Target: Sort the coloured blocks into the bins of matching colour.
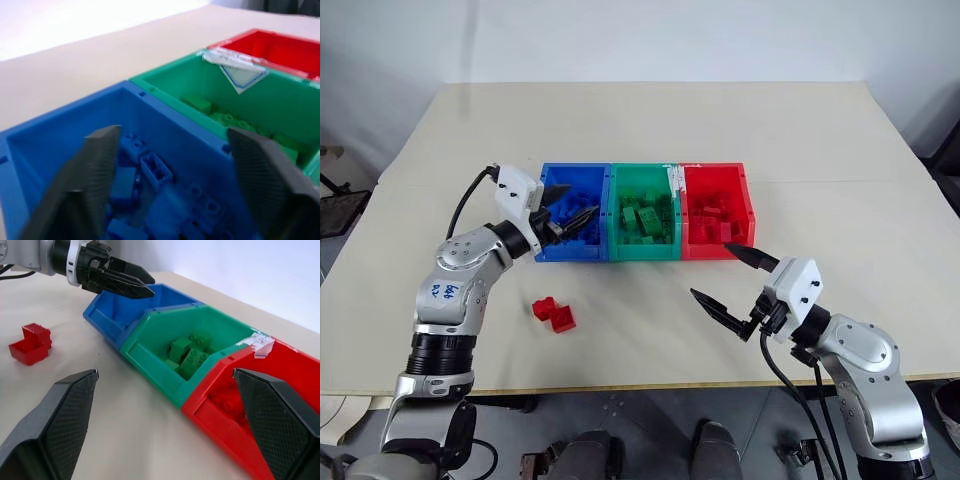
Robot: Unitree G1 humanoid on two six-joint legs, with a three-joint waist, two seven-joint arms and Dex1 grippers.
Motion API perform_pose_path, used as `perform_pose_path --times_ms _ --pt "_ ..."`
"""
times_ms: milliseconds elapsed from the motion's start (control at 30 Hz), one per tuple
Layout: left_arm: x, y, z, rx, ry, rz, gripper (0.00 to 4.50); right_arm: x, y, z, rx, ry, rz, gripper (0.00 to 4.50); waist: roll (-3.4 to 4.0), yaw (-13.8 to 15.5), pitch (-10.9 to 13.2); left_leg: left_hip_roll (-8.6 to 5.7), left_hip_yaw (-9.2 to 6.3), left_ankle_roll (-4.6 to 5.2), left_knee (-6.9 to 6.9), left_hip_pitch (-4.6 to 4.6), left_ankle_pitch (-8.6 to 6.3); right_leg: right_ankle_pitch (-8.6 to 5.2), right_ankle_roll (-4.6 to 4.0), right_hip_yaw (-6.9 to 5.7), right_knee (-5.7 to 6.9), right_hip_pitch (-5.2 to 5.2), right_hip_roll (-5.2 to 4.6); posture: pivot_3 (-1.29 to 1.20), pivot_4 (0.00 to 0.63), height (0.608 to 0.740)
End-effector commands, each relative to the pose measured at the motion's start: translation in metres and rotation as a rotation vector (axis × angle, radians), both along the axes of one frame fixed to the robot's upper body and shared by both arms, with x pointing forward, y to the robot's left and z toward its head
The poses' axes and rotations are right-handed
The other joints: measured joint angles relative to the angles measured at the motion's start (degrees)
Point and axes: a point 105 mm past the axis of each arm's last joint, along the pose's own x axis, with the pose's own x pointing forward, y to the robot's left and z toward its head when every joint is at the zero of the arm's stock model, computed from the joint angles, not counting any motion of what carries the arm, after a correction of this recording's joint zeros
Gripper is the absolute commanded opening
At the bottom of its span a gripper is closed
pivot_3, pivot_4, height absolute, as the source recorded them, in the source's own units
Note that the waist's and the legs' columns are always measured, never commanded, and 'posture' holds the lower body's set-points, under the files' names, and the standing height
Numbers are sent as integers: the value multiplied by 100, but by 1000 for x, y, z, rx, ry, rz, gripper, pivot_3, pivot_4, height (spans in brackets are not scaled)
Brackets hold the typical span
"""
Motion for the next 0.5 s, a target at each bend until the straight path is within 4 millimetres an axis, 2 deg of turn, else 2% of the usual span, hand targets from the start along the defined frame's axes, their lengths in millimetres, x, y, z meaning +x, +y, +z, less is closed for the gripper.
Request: perform_pose_path --times_ms 33,133,233,300,400,500 --pt "-26 26 19 -26 -73 -26 4469 -3 7 4 -34 -30 69 4500 0 -23 0 0 0 0 0 0 0 0 0 0 0 0 0 0 150 740" --pt "-58 50 13 28 -101 -82 4469 -2 16 1 -55 -17 141 4500 0 -134 0 3 1 0 -14 5 0 0 0 1 2 -5 0 0 150 740" --pt "-85 78 -2 94 -74 -114 4469 -6 30 -2 -96 5 254 4500 1 -119 0 6 1 -1 -20 6 0 0 0 -1 0 -6 0 0 150 740" --pt "-94 89 -10 145 -51 -122 4469 -7 34 -4 -116 14 304 4500 1 -71 0 6 2 -2 -15 5 -1 0 -1 0 -4 -5 0 0 150 740" --pt "-115 142 -29 231 79 -48 4469 -13 53 -8 -188 35 456 4500 -2 -51 0 6 2 -1 -4 1 -2 0 -2 1 -8 -1 1 0 150 740" --pt "-126 162 -35 276 127 -22 4469 -12 59 -6 -209 30 512 4500 -1 -64 0 8 3 -1 -10 2 -3 -2 -6 -1 -6 -4 2 0 150 740"
